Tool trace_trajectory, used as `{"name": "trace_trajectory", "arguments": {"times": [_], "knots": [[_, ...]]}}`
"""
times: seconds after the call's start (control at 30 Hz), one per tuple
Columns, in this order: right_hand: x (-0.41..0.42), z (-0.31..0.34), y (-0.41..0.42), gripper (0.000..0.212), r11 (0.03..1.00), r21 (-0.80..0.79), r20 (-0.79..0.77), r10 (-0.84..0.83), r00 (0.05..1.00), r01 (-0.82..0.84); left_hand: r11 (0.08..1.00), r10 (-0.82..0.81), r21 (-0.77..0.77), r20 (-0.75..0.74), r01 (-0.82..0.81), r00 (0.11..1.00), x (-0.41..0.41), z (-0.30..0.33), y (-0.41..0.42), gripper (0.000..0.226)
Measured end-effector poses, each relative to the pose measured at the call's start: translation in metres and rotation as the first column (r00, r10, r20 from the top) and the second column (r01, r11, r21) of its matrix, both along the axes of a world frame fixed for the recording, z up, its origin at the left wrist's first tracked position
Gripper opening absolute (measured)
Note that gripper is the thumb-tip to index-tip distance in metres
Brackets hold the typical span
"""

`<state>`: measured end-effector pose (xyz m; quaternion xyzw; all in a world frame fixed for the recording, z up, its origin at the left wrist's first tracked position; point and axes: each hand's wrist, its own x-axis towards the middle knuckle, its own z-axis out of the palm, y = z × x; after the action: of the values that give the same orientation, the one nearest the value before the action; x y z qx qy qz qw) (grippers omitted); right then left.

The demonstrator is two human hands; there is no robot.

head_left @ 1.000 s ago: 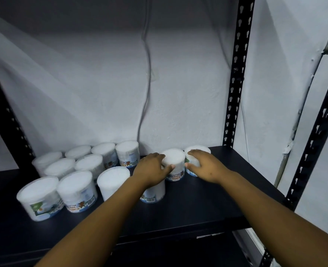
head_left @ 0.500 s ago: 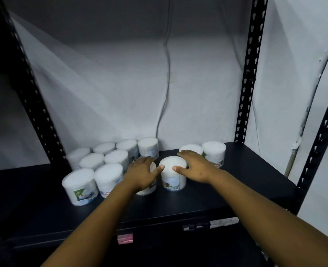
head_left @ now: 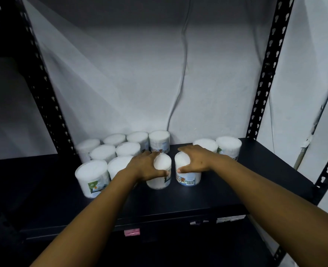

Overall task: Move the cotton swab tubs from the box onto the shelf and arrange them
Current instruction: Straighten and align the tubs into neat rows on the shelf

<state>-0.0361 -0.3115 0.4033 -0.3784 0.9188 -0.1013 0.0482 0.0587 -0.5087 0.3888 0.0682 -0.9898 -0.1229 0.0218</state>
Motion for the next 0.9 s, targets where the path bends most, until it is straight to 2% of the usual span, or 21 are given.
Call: {"name": "trace_trajectory", "arguments": {"times": [0.37,0.47,0.57,0.9], "knots": [[0.001,0.005,0.003,0.066,0.995,-0.093,-0.047,0.020,0.999,-0.025,0.995,0.022,0.102,-0.055,-0.016,0.998,0.001,0.004,0.008,0.086],[0.000,0.010,0.016,0.069,0.996,-0.092,-0.053,0.010,0.999,-0.015,0.993,0.020,0.119,-0.085,-0.009,0.996,0.002,0.009,0.018,0.080],[-0.001,0.015,0.034,0.077,0.997,-0.083,-0.066,-0.012,0.998,0.006,0.993,0.017,0.118,-0.096,-0.005,0.995,0.001,0.014,0.035,0.083],[-0.012,0.018,0.108,0.076,0.991,-0.096,-0.030,-0.100,0.995,0.097,0.982,-0.055,0.174,-0.131,0.077,0.990,-0.021,0.011,0.108,0.072]]}}
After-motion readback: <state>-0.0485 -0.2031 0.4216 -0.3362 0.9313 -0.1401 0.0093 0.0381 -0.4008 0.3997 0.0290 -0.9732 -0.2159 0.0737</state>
